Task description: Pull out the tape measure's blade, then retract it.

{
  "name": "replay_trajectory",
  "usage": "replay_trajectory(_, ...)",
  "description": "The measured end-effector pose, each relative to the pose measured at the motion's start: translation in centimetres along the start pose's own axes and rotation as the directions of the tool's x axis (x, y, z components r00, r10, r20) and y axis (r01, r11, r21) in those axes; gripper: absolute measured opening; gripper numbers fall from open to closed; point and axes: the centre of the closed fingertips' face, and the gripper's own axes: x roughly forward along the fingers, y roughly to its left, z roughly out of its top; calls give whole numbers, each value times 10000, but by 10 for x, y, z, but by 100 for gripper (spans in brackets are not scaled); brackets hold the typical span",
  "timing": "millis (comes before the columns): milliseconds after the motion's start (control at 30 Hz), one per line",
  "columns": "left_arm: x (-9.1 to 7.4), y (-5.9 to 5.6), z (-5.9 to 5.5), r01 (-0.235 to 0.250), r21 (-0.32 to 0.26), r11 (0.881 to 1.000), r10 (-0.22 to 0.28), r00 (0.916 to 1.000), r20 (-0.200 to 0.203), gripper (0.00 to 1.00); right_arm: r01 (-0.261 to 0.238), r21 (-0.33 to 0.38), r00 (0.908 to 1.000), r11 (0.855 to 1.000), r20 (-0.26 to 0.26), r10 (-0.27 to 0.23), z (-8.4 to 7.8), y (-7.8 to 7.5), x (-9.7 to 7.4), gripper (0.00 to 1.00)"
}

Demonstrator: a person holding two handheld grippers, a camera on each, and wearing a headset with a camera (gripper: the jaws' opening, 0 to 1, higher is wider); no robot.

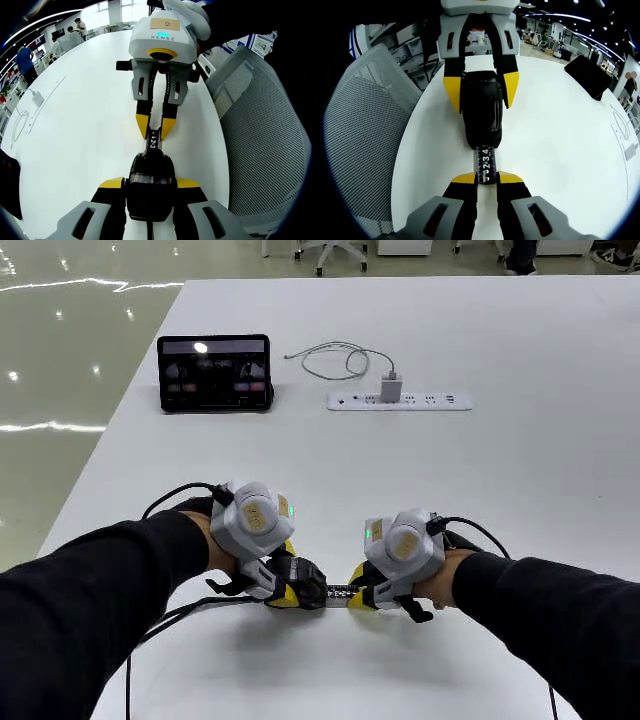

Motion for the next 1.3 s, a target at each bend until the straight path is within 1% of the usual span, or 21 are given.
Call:
replay_trajectory(100,0,0,0,-5,-28,10000,5,10000,-1,32,38,-83,10000,10000,10,-38,-2,0,-2,9)
replay_trajectory(567,0,1,0,-75,-74,9999,75,9999,66,32,82,87,9999,9999,-92,-81,-7,-2,-5,9)
replay_trajectory(700,0,1,0,-91,-83,9999,92,9999,101,32,50,-25,10000,10000,-72,-50,-8,-2,-6,9)
replay_trajectory(1300,0,1,1,-72,-129,9999,74,9999,114,32,78,152,9998,9999,-162,-76,-16,-2,-11,9)
